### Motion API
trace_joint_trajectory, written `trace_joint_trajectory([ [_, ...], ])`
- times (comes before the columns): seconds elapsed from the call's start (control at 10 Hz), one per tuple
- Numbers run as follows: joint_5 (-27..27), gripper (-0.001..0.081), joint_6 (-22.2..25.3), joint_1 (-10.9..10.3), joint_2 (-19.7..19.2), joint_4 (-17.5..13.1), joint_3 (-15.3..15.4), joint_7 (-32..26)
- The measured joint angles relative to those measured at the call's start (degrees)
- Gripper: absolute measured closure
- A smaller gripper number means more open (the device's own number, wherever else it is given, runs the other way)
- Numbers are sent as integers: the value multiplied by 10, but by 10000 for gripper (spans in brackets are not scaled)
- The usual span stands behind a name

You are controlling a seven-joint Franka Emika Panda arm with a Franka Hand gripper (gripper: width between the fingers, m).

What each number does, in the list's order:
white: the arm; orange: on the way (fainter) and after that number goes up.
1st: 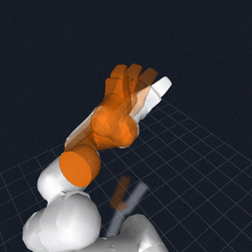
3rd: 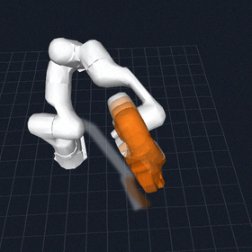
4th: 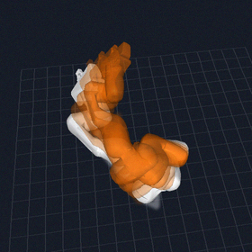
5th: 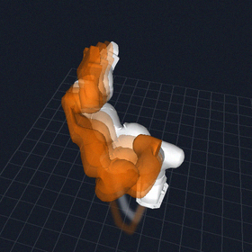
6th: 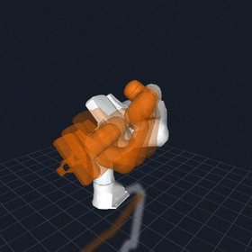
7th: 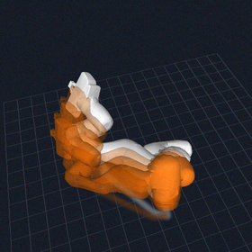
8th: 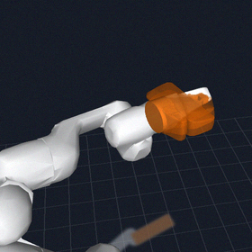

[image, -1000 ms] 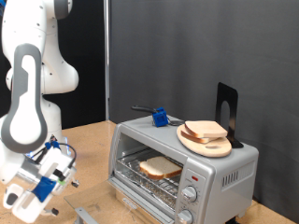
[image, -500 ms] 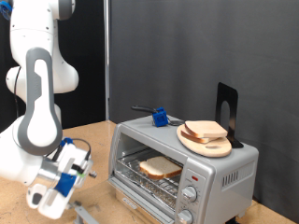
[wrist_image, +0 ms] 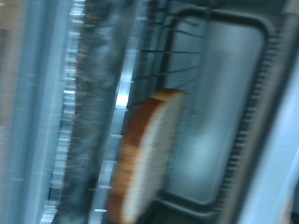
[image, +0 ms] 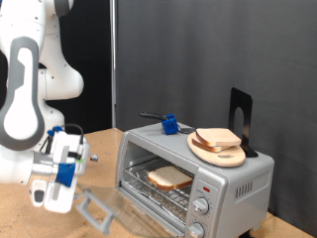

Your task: Make a piece of toast with the oven

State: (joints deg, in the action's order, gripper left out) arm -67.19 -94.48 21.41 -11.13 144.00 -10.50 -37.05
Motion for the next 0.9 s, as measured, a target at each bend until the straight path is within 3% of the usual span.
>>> trace_joint_trajectory([
  [0.4, -39, -2, 13, -3, 81, 41, 10, -4],
  [0.9, -118, -2, -19, -25, 183, 83, 56, 24],
])
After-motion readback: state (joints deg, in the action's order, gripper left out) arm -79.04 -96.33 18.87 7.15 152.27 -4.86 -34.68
